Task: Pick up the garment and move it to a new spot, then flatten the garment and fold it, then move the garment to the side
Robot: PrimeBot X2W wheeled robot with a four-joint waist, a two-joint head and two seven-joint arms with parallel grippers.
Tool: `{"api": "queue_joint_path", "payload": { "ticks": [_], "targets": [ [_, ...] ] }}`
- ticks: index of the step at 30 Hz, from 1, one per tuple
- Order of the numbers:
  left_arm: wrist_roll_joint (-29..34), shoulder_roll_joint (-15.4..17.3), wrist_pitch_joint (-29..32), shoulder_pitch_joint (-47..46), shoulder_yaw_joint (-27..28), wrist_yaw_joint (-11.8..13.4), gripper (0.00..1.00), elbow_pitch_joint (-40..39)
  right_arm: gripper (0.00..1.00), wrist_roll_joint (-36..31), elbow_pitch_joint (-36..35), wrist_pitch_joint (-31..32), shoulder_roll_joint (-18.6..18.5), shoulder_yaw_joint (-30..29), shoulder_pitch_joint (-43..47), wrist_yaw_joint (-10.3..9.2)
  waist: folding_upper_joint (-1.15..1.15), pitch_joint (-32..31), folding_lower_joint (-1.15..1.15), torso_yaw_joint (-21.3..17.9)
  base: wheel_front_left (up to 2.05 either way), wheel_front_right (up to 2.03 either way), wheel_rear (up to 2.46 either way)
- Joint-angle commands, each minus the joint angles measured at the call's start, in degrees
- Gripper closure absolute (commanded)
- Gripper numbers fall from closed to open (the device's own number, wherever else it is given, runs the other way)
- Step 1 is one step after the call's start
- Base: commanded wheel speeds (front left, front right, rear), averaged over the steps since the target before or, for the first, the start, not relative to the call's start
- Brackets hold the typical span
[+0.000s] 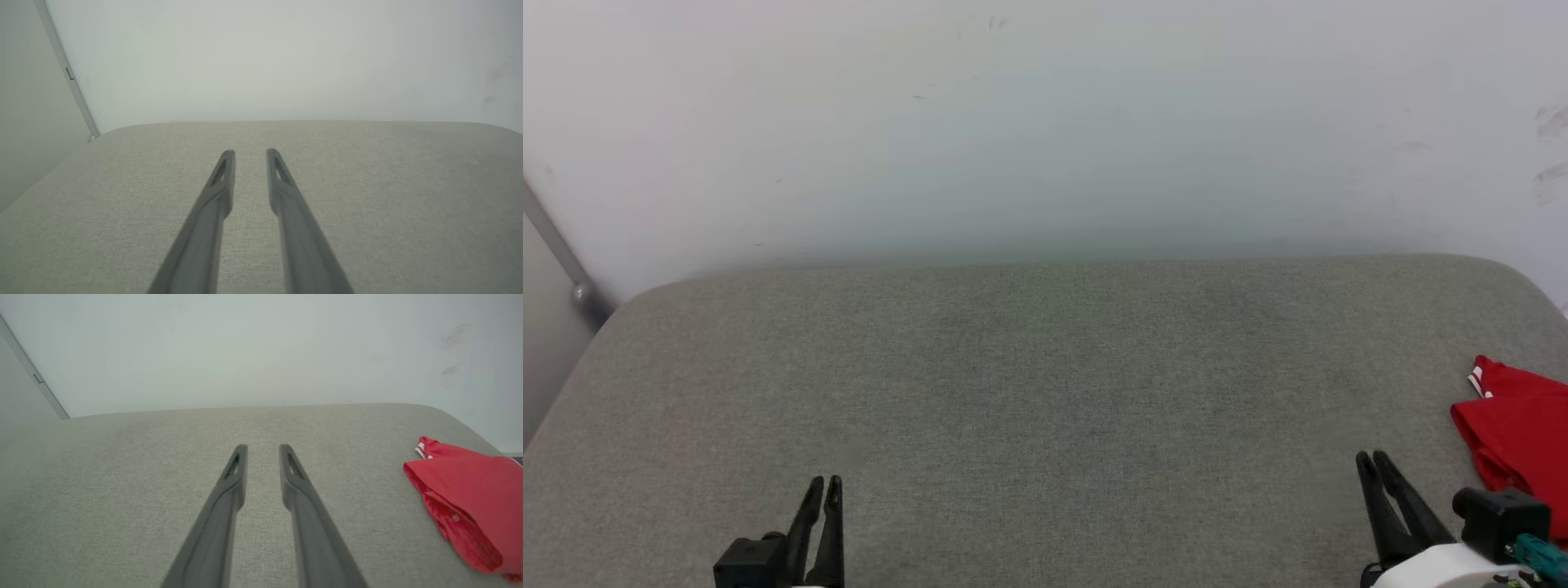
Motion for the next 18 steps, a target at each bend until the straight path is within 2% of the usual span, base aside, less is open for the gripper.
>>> {"api": "queue_joint_path", "payload": {
  "ticks": [1,18],
  "targets": [
    [-1.22,-0.13,0.26,-0.29,0.49,-0.32,1.0,-0.33,1.0,1.28,0.15,0.28,0.05,-0.34,-0.57,0.0,0.0,0.08,0.0,0.0,0.0,0.0,0.0],
    [-16.68,-3.34,4.69,-2.99,5.59,-4.89,1.0,1.61,1.0,19.23,2.38,1.87,0.71,-1.5,-3.34,0.0,0.0,1.06,0.0,0.03,0.0,0.0,0.0]
  ]
}}
